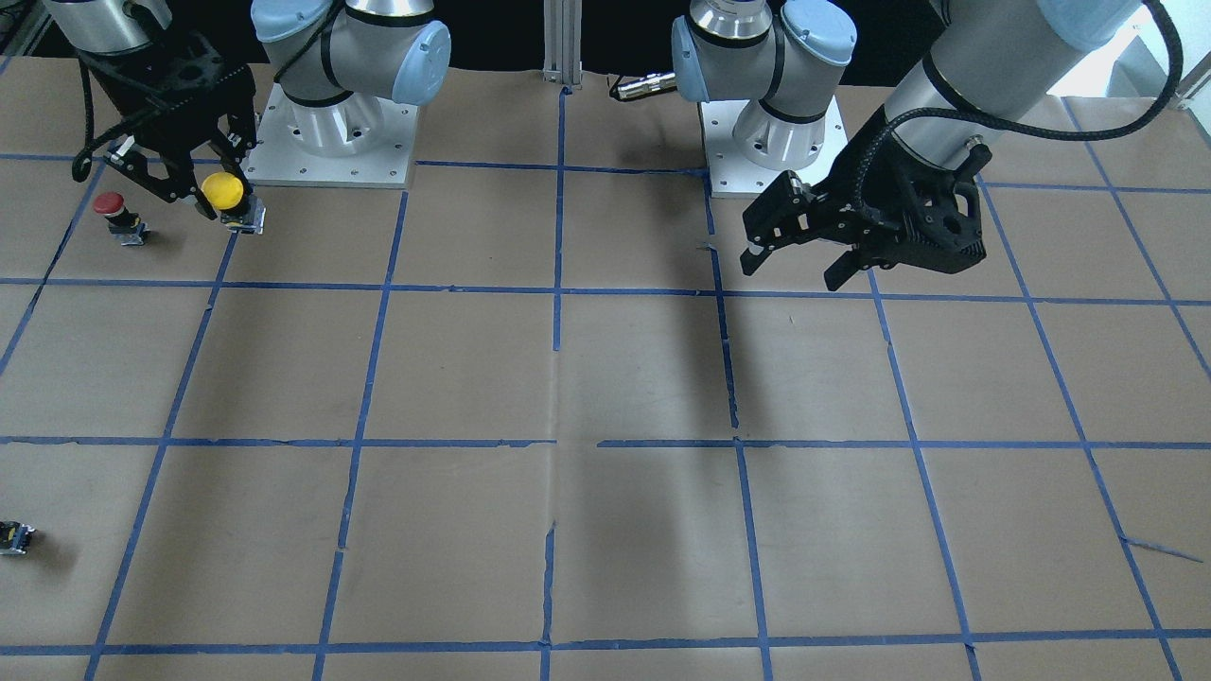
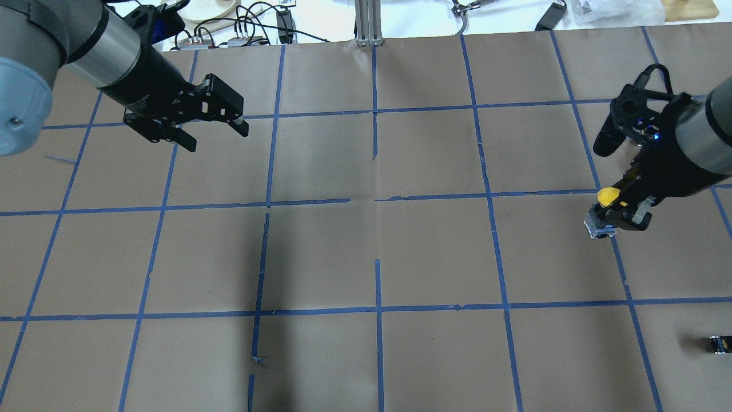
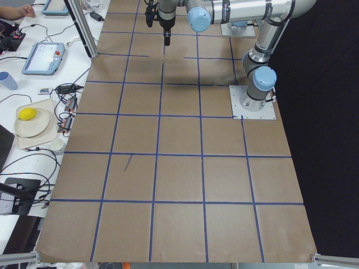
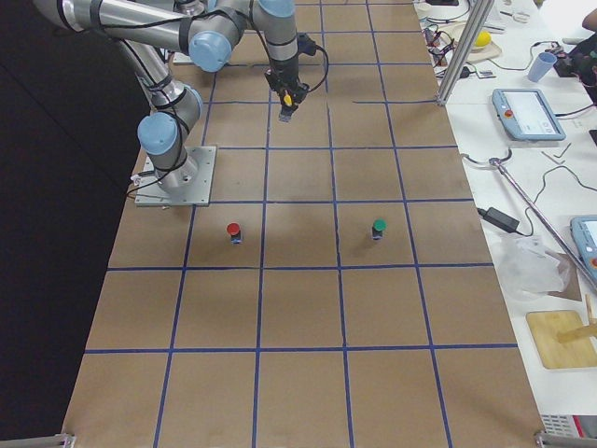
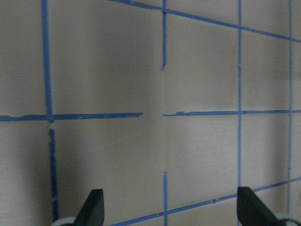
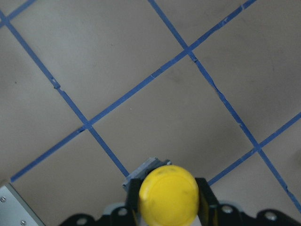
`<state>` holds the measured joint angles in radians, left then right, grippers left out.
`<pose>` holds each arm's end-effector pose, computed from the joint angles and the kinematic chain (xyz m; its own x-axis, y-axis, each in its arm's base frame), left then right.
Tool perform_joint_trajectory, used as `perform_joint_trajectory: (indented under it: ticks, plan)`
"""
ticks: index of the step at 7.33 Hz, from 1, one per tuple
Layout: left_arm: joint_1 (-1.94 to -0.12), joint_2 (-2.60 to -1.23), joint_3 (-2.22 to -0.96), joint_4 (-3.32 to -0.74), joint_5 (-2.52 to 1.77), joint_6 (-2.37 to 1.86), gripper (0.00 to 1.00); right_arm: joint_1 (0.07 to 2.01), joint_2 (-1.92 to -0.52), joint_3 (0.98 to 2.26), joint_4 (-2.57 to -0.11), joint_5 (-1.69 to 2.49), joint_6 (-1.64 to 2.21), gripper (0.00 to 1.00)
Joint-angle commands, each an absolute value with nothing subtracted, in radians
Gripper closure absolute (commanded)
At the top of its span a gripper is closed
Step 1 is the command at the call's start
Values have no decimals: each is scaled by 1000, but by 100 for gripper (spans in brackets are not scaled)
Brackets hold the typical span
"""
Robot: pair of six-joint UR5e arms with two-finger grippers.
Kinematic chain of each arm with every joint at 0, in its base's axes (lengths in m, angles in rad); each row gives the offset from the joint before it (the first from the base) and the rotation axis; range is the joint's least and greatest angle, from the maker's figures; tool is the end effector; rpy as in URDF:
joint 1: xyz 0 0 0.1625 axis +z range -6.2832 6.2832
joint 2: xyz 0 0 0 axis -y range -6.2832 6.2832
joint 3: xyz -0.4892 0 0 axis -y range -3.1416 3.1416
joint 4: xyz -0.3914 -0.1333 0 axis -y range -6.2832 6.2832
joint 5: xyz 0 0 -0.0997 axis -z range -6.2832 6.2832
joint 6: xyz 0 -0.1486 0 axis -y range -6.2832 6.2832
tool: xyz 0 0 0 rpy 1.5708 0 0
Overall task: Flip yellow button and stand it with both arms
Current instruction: 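Lower the yellow button upright onto the table with the right gripper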
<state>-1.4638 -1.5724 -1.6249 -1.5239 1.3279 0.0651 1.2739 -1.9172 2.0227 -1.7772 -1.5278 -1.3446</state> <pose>-0.1157 -0.5053 0.4848 -0.9698 -0.0409 0.2406 -0.0438 0.9990 -0.0069 0.0349 -0.3634 0.4438 -0.4982 -0.8625 0.0886 -0.8670 0.4942 -0.0643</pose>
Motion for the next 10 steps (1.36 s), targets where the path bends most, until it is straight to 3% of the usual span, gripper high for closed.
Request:
perform_joint_trajectory:
  ticks: [1, 3, 5, 7, 10]
  plan:
    - [-1468, -1601, -1495, -1671, 1436, 66, 0, 1148, -1939, 2101, -1862, -1534, -1741, 81]
    - [-1491, -1692, -1340, -1825, 1469, 61, 0, 975, -1922, 2115, -1864, -1522, -2113, 82]
    - [-1575, -1735, -1269, -1827, 1523, 57, 0, 824, -1857, 2112, -1873, -1427, -2396, 82]
    - [-1672, -1704, -1330, -1812, 1603, 67, 0, 743, -1734, 2106, -1963, -1410, -2563, 82]
    - [-1562, -1683, -1345, -1821, 1589, 127, 0, 671, -1576, 2095, -2026, -1341, -2885, 81]
